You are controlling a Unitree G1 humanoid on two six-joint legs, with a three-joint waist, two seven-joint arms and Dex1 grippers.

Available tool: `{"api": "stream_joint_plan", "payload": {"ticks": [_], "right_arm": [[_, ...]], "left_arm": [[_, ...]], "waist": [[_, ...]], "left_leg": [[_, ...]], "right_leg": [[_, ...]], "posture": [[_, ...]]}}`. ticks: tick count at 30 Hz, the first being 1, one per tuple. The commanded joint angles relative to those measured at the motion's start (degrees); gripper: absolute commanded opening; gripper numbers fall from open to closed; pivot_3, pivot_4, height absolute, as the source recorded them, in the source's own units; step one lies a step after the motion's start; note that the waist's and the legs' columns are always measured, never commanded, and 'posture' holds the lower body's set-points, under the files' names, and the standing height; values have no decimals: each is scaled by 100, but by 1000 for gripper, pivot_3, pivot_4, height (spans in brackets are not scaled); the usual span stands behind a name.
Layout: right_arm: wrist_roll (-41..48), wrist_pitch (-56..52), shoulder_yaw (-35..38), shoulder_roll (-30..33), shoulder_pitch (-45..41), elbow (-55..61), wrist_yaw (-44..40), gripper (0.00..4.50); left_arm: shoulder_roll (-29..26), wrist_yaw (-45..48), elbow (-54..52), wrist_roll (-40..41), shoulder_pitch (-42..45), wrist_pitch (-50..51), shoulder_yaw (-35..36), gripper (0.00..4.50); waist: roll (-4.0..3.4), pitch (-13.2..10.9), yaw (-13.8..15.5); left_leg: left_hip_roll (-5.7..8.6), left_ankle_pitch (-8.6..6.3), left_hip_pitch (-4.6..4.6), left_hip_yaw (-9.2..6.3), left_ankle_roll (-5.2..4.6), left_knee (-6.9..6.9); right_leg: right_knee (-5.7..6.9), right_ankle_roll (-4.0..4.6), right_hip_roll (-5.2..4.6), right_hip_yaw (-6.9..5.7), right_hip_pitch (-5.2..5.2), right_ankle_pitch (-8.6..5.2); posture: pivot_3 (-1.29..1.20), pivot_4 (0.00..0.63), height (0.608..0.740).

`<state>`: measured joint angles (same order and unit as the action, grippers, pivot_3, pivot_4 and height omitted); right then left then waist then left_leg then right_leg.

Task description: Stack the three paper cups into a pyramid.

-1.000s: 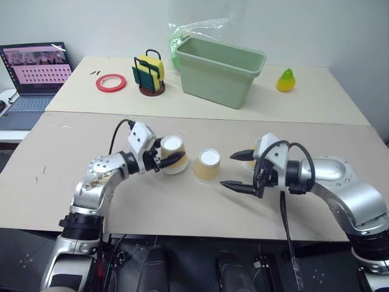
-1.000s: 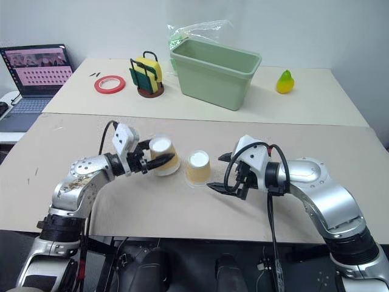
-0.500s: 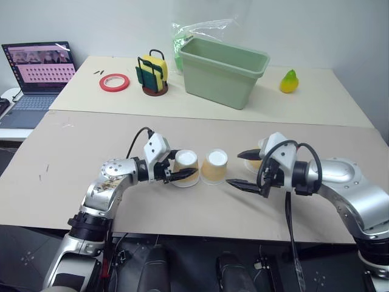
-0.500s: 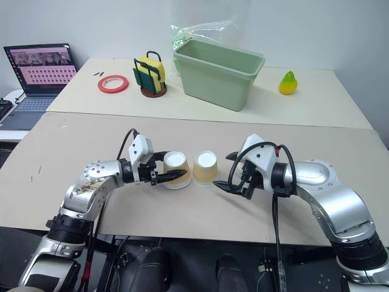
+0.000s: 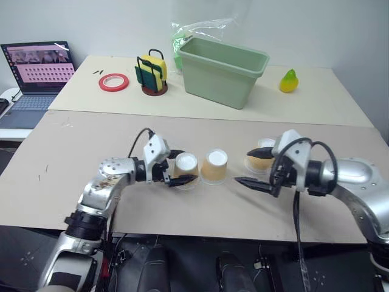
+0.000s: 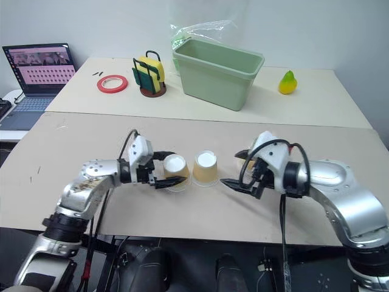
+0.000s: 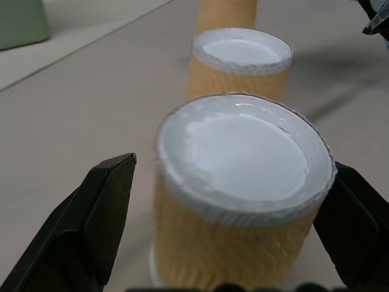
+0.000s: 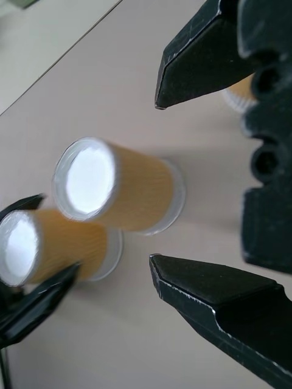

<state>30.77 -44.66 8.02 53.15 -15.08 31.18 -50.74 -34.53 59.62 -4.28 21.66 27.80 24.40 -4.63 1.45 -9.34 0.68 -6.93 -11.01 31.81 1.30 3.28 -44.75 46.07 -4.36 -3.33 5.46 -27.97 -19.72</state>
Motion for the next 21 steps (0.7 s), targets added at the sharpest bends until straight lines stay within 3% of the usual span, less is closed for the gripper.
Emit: {"api": "stream_joint_plan", "payload": {"ticks": [1, 4, 6, 11, 21], "right_arm": [[233, 92, 922, 383, 612, -111, -532, 4500], [41, 279, 1302, 703, 1505, -319, -979, 4500], [-345, 492, 1129, 747, 1624, -678, -725, 4500], [-1092, 805, 356, 266, 825, -1608, 181, 4500], [-1085, 749, -249, -661, -383, -2166, 546, 4500]], "left_arm": [[-436, 91, -659, 479, -44, 438, 580, 4444], [-793, 93, -1043, 933, -46, 950, 1007, 4444], [-938, 26, -1269, 1255, -27, 1288, 1211, 4444], [-889, -281, -1481, 1340, -68, 1423, 1220, 4444], [-1049, -216, -1540, 1502, 166, 1551, 1114, 4444]], "waist": [[0, 0, 0], [1, 0, 17], [1, 0, -3], [-2, 1, -119], [-4, -4, -137]], "left_leg": [[0, 0, 0, 0, 0, 0], [0, 0, -4, 0, 0, -1], [0, 0, -4, 0, 0, -3], [0, 3, -22, 1, -5, -6], [0, 1, -1, 0, -9, 3]], "right_leg": [[0, -1, 0, 0, 0, -1], [0, -1, -1, -2, 5, -2], [0, 4, -2, -2, 4, -5], [0, 15, 0, 3, 10, -23], [3, -1, 1, 0, -6, -6]], "posture": [[0, 150, 656], [0, 150, 656], [0, 150, 656], [0, 150, 656], [0, 150, 656]]}}
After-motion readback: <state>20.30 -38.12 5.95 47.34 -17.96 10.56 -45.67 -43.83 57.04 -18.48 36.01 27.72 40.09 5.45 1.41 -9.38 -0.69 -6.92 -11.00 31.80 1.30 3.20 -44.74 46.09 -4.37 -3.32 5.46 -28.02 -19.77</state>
